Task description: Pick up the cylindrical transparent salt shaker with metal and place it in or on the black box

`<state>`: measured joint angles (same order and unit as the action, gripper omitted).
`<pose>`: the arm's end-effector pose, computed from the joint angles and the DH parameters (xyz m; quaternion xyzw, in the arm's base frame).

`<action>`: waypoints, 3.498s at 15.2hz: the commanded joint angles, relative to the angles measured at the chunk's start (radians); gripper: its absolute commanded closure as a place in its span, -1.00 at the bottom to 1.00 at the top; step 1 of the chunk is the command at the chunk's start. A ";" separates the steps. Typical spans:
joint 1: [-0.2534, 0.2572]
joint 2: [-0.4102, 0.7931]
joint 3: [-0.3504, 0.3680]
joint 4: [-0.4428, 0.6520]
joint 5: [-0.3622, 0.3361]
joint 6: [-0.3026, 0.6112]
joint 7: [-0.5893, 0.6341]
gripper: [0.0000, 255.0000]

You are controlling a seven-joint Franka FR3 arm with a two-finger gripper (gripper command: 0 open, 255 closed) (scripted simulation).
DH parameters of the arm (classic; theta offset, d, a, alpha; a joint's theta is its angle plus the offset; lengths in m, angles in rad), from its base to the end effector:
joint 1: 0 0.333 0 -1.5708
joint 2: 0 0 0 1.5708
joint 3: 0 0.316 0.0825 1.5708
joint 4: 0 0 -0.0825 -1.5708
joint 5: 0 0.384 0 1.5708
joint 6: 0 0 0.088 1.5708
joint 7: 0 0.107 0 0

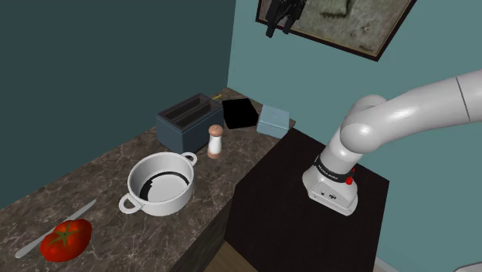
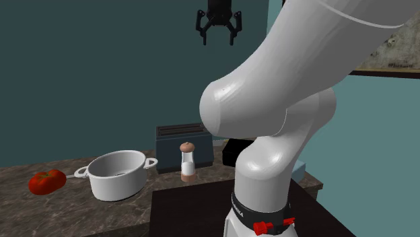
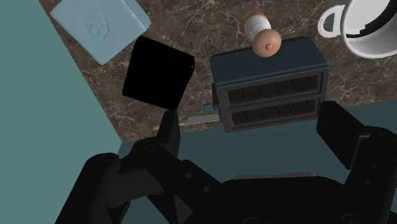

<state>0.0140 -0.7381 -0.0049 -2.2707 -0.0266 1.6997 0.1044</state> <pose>0.3336 0.0000 0.6285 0.9954 -0.0464 0.0840 0.0068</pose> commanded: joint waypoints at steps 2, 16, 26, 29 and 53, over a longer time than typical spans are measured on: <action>0.002 0.010 0.003 -0.024 0.002 0.031 0.003 -1.00; 0.037 0.290 0.055 -0.234 0.031 0.479 0.047 -1.00; 0.055 0.633 0.095 -0.229 0.022 0.787 0.089 -1.00; 0.059 0.750 0.104 -0.201 0.007 0.867 0.108 -1.00; 0.092 1.080 0.089 -0.101 -0.061 1.079 0.171 1.00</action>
<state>0.1060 0.3409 0.0840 -2.3718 -0.0875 2.7786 0.2751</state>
